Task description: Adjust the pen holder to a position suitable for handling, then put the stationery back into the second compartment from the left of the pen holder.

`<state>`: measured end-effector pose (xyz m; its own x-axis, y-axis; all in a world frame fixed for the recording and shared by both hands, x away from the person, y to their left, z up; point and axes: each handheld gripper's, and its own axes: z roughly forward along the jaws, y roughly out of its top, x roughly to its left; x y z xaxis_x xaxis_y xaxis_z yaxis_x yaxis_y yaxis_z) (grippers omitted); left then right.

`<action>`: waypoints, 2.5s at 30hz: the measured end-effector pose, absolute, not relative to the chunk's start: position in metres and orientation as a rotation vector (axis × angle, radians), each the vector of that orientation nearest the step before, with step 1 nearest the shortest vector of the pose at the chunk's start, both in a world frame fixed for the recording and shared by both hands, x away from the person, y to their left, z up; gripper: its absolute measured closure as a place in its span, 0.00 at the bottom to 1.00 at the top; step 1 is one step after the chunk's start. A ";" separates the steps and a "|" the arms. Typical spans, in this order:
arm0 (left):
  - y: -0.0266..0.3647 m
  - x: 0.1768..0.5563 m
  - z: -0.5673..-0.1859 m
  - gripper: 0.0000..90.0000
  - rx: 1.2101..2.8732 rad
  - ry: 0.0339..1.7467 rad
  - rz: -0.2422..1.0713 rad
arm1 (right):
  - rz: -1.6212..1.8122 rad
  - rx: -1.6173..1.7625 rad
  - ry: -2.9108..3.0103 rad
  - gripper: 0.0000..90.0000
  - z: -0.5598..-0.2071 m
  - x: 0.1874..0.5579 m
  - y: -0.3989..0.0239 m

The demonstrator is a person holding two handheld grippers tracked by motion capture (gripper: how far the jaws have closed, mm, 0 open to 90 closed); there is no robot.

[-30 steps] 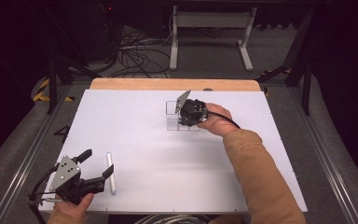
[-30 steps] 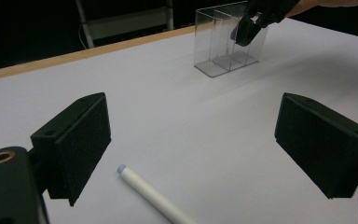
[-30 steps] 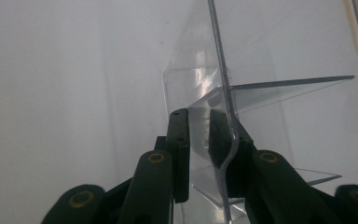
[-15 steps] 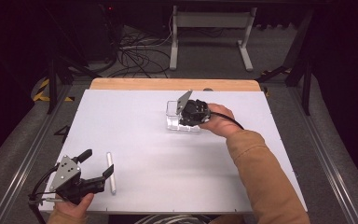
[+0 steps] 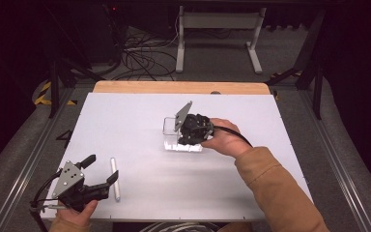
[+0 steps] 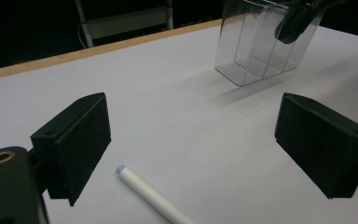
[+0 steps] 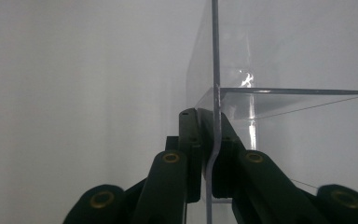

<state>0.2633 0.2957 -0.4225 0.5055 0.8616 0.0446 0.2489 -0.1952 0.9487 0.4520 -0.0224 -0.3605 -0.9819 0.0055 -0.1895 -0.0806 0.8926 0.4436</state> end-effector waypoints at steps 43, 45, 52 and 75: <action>0.293 0.267 -0.423 0.13 1.726 0.953 0.734 | 0.722 -0.027 2.961 0.69 -0.388 0.418 -0.007; 0.293 0.267 -0.423 0.13 1.726 0.958 0.732 | 0.770 -0.004 2.940 0.62 -0.383 0.417 -0.011; 0.294 0.269 -0.422 0.13 1.726 0.966 0.735 | 1.006 0.096 2.820 0.44 -0.364 0.414 -0.035; 0.293 0.276 -0.420 0.12 1.742 0.988 0.708 | 1.449 0.320 2.409 0.13 -0.334 0.390 -0.108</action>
